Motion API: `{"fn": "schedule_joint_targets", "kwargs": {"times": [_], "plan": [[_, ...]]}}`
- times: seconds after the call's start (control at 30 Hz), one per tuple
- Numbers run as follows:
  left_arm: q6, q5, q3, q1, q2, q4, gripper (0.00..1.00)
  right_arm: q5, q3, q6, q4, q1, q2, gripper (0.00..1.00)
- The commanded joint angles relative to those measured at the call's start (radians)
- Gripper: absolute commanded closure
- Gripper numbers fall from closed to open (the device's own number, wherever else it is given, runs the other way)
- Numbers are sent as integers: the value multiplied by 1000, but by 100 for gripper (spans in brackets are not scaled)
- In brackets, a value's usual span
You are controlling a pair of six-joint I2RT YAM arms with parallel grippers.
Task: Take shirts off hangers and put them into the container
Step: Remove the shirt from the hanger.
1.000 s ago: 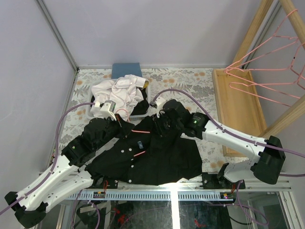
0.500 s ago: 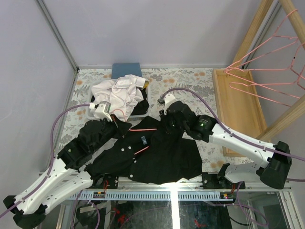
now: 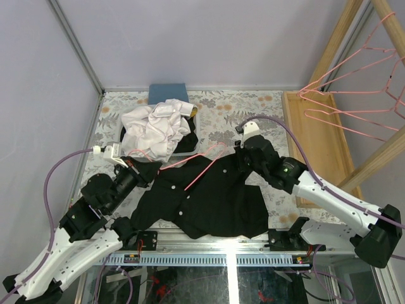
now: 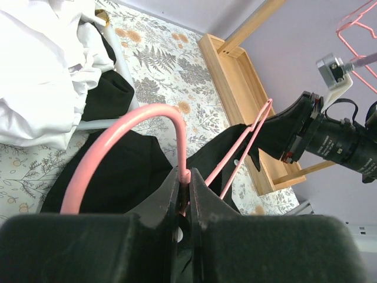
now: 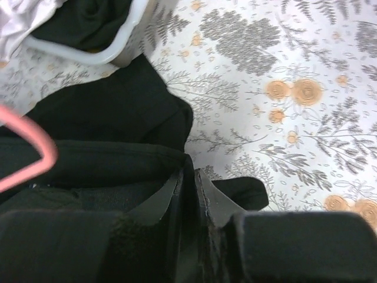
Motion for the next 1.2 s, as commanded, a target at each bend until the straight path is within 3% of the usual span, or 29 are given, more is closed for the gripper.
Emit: {"fn": "schedule_joint_targets", "kwargs": {"times": [0.0, 0.13, 0.27, 0.5, 0.63, 0.8, 0.97, 1.17], "plan": [[-15, -50, -1, -4, -13, 49, 100, -183, -41, -79, 93, -15, -52, 80], [-1, -7, -1, -4, 11, 68, 100, -263, -41, -110, 117, -15, -79, 55], [28, 61, 8, -4, 65, 85, 100, -368, -37, -152, 126, -16, -126, 38], [61, 178, 25, -5, 185, 95, 100, -313, -12, -220, 100, -15, -193, 27], [76, 238, 26, -3, 216, 106, 100, -434, -6, -262, 83, -15, -170, 18], [87, 301, 8, -5, 202, 154, 100, -773, 5, -351, -6, -14, -45, 16], [97, 298, 17, -4, 182, 114, 100, -824, 48, -428, -146, -13, 38, 22], [114, 227, 19, -4, 143, 46, 100, -849, 73, -453, -218, -15, 19, 31]]}}
